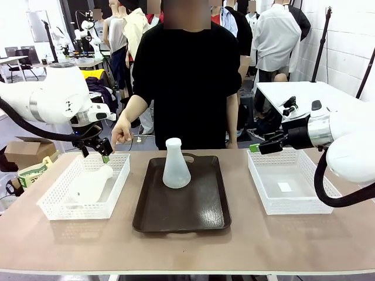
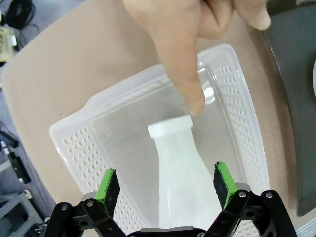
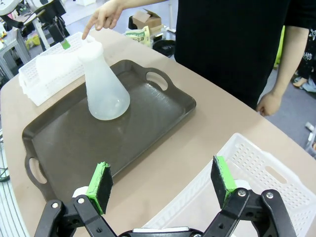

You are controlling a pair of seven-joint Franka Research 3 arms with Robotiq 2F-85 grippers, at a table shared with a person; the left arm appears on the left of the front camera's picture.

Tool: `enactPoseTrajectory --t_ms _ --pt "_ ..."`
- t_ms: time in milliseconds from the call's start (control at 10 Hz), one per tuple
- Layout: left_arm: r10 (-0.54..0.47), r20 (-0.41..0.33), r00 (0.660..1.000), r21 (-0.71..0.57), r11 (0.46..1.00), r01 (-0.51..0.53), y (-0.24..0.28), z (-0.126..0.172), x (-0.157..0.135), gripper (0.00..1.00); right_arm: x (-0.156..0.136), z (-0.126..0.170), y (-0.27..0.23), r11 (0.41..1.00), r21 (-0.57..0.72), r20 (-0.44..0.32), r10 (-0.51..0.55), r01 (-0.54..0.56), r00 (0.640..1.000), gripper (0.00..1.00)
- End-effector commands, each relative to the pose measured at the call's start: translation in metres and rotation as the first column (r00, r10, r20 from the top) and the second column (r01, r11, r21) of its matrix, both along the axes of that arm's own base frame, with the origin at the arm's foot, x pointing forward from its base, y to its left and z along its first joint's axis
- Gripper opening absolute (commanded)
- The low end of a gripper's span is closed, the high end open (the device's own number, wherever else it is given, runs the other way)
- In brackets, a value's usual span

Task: Prepare the laboratory tools.
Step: Pick up the Big flask that the person points to.

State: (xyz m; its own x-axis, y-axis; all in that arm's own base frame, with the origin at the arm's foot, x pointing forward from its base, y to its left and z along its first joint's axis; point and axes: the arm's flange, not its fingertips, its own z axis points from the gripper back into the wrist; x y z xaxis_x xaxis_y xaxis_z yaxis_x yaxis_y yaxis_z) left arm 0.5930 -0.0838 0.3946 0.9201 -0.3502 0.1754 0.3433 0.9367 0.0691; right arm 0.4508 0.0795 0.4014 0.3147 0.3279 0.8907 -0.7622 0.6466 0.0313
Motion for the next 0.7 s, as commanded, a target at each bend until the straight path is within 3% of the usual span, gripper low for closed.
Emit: enactPoseTrajectory --t_ms 0,600 --pt "0.021 -0.027 0.999 -0.042 0.999 -0.022 0.0 -0.01 0.012 1.0 -0.002 0.003 0.0 1.0 0.008 -0.003 -0.005 0.005 1.0 1.0" --pt "0.019 -0.07 0.997 -0.047 0.999 -0.023 -0.001 -0.056 0.014 1.0 -0.002 0.003 0.0 1.0 0.008 -0.003 -0.005 0.005 1.0 1.0"
